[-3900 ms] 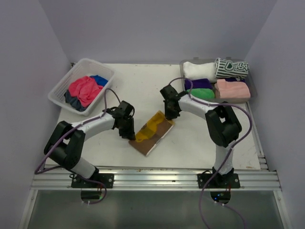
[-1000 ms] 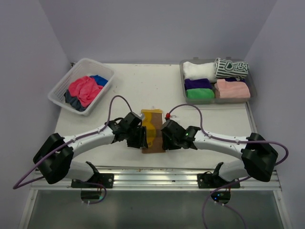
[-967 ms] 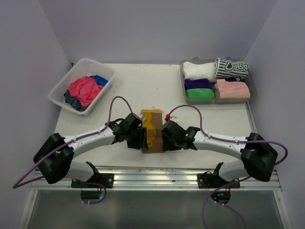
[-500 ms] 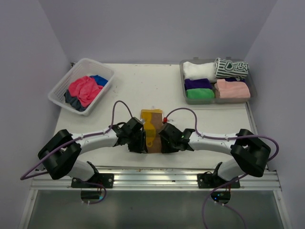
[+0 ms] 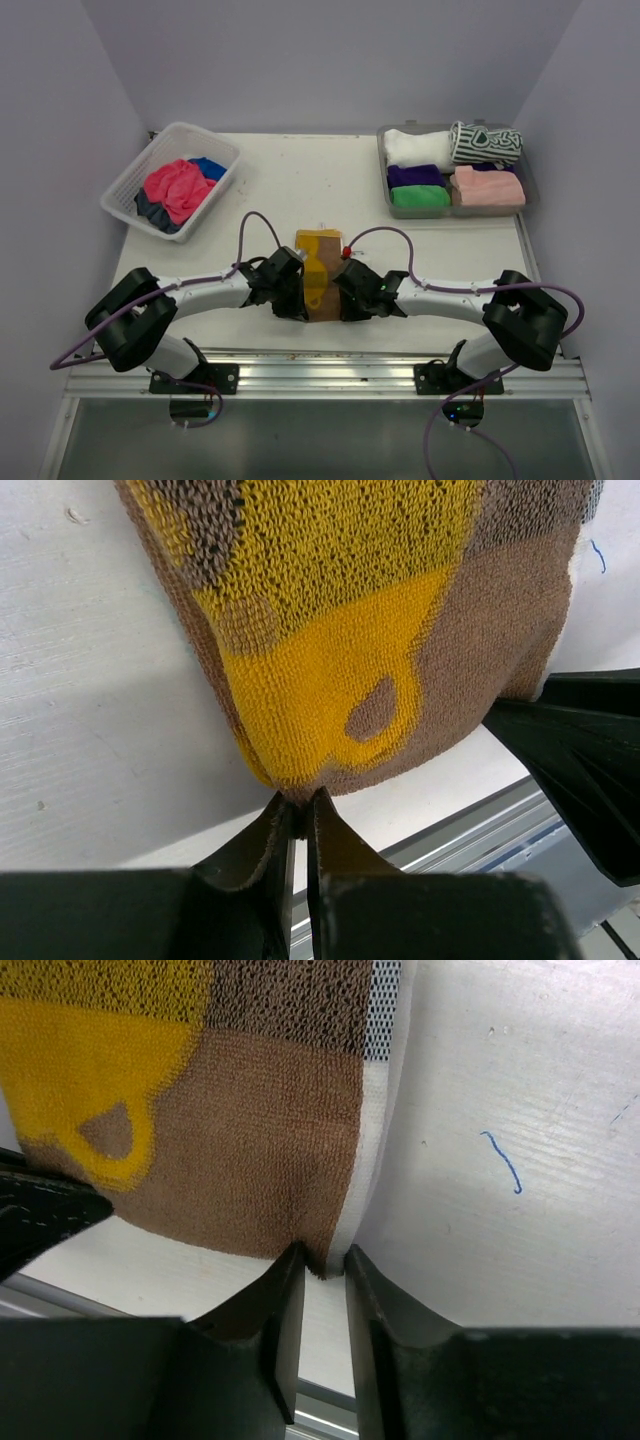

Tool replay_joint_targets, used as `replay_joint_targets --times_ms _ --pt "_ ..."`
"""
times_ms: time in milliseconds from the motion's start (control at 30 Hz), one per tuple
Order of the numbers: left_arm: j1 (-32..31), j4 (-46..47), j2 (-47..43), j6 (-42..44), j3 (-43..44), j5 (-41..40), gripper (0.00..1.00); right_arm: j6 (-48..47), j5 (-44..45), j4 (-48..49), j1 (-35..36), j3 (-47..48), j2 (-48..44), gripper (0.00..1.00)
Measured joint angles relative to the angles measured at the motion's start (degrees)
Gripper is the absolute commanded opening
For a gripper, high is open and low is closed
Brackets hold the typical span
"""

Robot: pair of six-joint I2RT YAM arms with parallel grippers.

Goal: Roll the towels
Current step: Roll the towel

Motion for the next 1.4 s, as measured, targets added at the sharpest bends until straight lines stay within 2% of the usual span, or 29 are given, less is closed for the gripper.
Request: replay_joint_targets --times_ms 100,133,233,333,400,667,767,800,867,900,1133,1400 --pt "-0.02 -0.13 0.00 0.00 0.04 -0.11 0.14 0.17 0.11 -0.35 0.04 0.00 -0.04 0.35" --pt "-0.02 -0.17 0.00 0.00 0.04 -0.13 0.26 0.15 0.13 -0.39 0.04 0.00 -0.13 0.36" --pt "-0.04 -0.17 0.00 -0.35 0.37 0.11 0.38 0.20 0.17 -0.46 0.11 0.00 -0.13 0.34" --pt "-0.04 -0.11 -0.28 -0.48 0.37 0.39 0.38 0.31 0.24 -0.52 0.46 0.00 -0.13 0.30" --pt "-0.09 -0.37 -0.57 -0.46 0.33 0.33 0.36 0.44 0.24 -0.59 0.72 0.00 -0.13 0.26" --pt "-0.11 -1.77 -1.29 -0.39 -0.15 -0.28 0.27 1.01 0.24 -0.63 1.70 0.00 -0.13 0.28" --pt "-0.11 -1.88 -1.29 -0.48 -0.20 -0.42 0.17 1.29 0.46 -0.81 1.81 0.00 -0.13 0.28" --pt "-0.13 -1.90 -1.29 -0.44 -0.20 -0.55 0.08 1.42 0.57 -0.92 1.81 0.00 -0.15 0.21" --pt "-0.13 -1.88 -1.29 -0.57 -0.20 -0.59 0.00 1.70 0.70 -1.01 1.84 0.00 -0.28 0.09" --pt "-0.13 -1.86 -1.29 -0.52 -0.20 -0.59 0.00 1.90 0.83 -1.01 1.90 0.00 -0.50 0.00" --pt "-0.15 -3.89 -2.45 -0.66 0.63 -1.11 0.00 2.16 2.32 -3.08 2.23 0.94 -2.93 0.00" --pt "-0.13 -10.34 -4.98 -0.98 8.07 -3.02 0.00 0.59 6.86 -9.94 2.25 6.21 -3.63 0.00"
